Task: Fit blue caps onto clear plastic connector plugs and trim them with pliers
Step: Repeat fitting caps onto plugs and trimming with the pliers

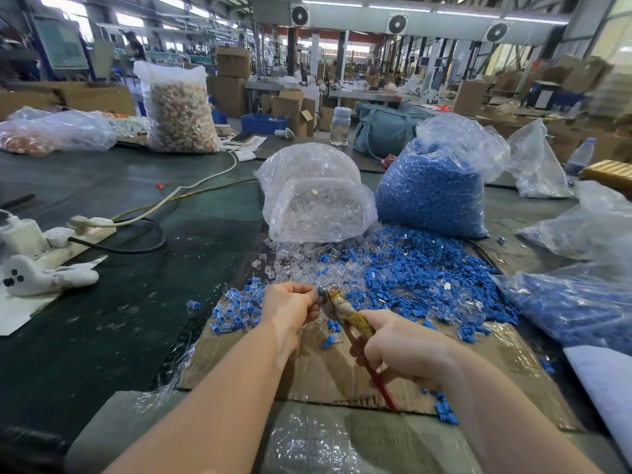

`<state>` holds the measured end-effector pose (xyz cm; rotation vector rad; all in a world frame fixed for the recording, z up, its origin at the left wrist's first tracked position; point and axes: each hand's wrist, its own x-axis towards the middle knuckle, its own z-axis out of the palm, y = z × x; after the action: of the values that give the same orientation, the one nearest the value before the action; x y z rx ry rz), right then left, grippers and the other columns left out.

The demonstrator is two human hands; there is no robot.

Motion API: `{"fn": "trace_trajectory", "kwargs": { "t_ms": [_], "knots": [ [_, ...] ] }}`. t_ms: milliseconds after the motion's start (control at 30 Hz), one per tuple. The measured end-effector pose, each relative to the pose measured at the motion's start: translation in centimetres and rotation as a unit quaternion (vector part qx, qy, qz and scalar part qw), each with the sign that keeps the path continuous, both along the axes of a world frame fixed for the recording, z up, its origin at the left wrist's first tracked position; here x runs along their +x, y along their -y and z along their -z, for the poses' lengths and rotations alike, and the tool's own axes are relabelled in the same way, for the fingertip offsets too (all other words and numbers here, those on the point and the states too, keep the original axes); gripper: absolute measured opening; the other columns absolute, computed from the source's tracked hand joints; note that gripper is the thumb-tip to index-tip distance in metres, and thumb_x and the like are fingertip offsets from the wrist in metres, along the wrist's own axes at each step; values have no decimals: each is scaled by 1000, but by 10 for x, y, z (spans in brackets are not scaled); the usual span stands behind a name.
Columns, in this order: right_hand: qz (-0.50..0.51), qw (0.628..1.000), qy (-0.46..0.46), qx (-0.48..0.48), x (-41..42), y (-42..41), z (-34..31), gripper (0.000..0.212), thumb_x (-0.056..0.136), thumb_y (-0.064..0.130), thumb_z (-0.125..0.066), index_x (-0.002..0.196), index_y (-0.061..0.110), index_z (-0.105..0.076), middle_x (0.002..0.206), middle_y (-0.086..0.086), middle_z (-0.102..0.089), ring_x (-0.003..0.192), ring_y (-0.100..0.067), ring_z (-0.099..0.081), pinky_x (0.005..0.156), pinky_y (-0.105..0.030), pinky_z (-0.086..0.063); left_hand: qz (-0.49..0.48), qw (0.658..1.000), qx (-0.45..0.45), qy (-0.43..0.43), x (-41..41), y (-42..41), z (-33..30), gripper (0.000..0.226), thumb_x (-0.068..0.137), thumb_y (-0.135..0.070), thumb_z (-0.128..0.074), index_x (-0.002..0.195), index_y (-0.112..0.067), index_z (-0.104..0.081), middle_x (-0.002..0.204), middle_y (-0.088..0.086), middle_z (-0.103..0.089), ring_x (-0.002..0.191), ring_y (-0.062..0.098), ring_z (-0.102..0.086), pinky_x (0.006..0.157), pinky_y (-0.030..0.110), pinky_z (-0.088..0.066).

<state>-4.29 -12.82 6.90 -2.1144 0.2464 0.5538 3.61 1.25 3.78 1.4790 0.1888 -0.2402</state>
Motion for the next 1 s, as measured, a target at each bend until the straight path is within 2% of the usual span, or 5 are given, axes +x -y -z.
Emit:
{"fn": "trace_trajectory", "kwargs": {
  "t_ms": [433,533,633,833,1000],
  "knots": [
    [33,999,33,11,-2,-8,6,27,77,-8,-39,77,18,-47,75,-7,-47,62,-19,-43,57,-31,-39,-30,999,-22,-19,0,3,5,14,88,5,-55,78,-4,-59,66,8,-57,52,11,-52,43,15,-48],
    [70,995,26,65,-5,-7,10,41,72,-10,-49,98,21,-58,72,-4,-49,52,-13,-45,49,-24,-38,-47,998,-29,-36,0,3,8,15,88,5,-55,77,-5,-58,67,9,-58,53,13,-53,44,17,-48],
    [95,991,45,86,-3,-6,18,69,67,-13,-55,129,17,-51,76,-3,-53,52,-12,-48,48,-23,-38,-66,995,-47,-52,2,3,10,14,88,4,-55,78,-6,-58,70,10,-60,56,14,-56,46,19,-48],
    [125,977,14,173,-6,-3,16,60,66,-15,-53,117,16,-59,73,-7,-54,56,-17,-48,47,-25,-37,-67,994,-66,-55,3,3,7,9,87,4,-57,81,-3,-60,71,12,-61,55,15,-58,44,18,-50],
    [144,983,116,-1,3,4,22,64,73,-9,-58,132,15,-47,95,-2,-50,65,-12,-51,46,-15,-42,-127,992,1,-17,9,-10,16,8,88,2,-56,90,-5,-60,72,12,-62,55,16,-58,54,24,-51]
  ]
}}
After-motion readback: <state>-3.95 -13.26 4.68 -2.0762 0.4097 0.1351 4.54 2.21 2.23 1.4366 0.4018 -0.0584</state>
